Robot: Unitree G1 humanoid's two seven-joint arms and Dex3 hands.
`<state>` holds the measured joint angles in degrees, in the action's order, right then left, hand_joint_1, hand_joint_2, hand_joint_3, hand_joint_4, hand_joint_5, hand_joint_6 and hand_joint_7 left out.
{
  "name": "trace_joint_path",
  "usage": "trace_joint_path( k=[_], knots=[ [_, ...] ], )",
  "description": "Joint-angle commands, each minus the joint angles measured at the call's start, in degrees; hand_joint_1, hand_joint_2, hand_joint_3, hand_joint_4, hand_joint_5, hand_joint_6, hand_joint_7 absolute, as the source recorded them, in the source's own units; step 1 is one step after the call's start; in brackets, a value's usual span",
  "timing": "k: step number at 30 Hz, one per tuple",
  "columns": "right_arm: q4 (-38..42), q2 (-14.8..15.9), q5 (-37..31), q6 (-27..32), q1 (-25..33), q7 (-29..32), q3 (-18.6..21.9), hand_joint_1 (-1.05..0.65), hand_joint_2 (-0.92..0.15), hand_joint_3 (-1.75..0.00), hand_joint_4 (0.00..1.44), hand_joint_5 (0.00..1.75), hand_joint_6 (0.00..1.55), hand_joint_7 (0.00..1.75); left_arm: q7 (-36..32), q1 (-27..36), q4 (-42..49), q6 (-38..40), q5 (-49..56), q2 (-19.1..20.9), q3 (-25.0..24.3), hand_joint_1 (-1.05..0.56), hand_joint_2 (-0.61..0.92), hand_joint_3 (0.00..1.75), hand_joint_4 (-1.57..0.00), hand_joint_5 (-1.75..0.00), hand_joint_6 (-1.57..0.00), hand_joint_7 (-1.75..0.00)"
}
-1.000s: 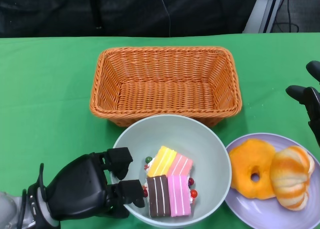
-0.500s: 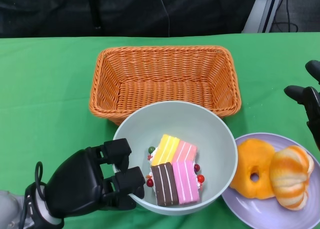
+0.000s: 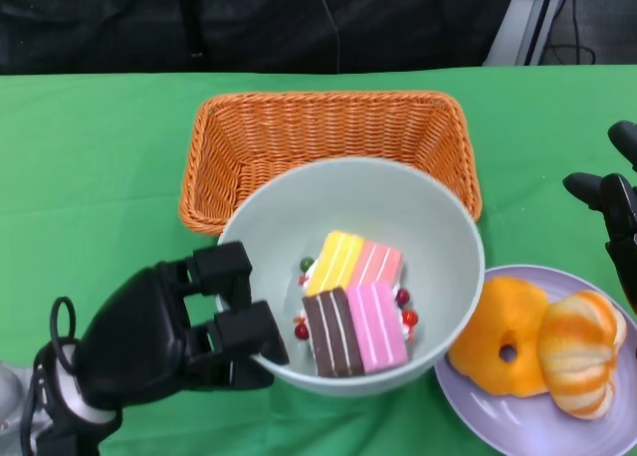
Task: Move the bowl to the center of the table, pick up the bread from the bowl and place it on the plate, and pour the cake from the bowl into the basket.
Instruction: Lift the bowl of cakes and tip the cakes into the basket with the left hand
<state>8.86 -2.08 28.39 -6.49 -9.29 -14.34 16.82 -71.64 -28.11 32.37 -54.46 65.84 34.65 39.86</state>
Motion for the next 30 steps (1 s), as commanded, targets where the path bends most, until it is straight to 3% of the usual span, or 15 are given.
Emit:
trace_joint_path(
  k=[1,3,6,11,20,30],
  knots=[
    [0.5,0.2,-0.3,-0.8,-0.6,0.3,0.3,-0.14,-0.92,-0.37,0.43,1.32,0.44,0.73,4.4,1.7,-1.8,-2.6,-6.1,0.7,-3.3,-0.13,0.79,0.66,-0.6,-1.75,-0.52,-1.68],
    [0.6,0.2,-0.6,-0.7,-0.6,0.5,0.1,-0.15,-0.92,-0.34,0.44,1.31,0.45,0.74,8.9,2.6,-2.7,-4.5,-10.6,0.1,-5.5,-0.14,0.7,0.9,-0.59,-1.75,-0.52,-1.69],
    [0.8,0.3,-0.8,-0.7,-0.5,0.4,0.0,-0.16,-0.92,-0.31,0.45,1.3,0.44,0.73,14.5,3.7,-3.8,-5.6,-14.6,-0.7,-8.3,-0.15,0.68,0.99,-0.6,-1.74,-0.53,-1.67],
    [1.6,0.3,-1.3,-1.2,-0.7,0.0,-0.1,-0.16,-0.92,-0.29,0.47,1.29,0.47,0.74,22.1,4.6,-4.1,-6.3,-20.2,-3.5,-12.8,-0.16,0.72,0.93,-0.59,-1.75,-0.58,-1.58],
    [3.5,0.1,-2.5,-3.2,-0.9,-1.0,-0.4,-0.2,-0.92,-0.25,0.51,1.25,0.49,0.73,33.1,0.8,1.8,-9.6,-26.3,-7.9,-17.7,-0.13,0.7,0.95,-0.64,-1.72,-0.6,-1.54],
    [4.5,-0.3,-2.9,-3.9,-1.0,-0.8,-0.8,-0.19,-0.92,-0.23,0.54,1.23,0.52,0.72,40.6,-2.5,8.0,-10.8,-30.5,-11.8,-21.6,-0.14,0.78,0.73,-0.64,-1.73,-0.62,-1.5]
  ],
)
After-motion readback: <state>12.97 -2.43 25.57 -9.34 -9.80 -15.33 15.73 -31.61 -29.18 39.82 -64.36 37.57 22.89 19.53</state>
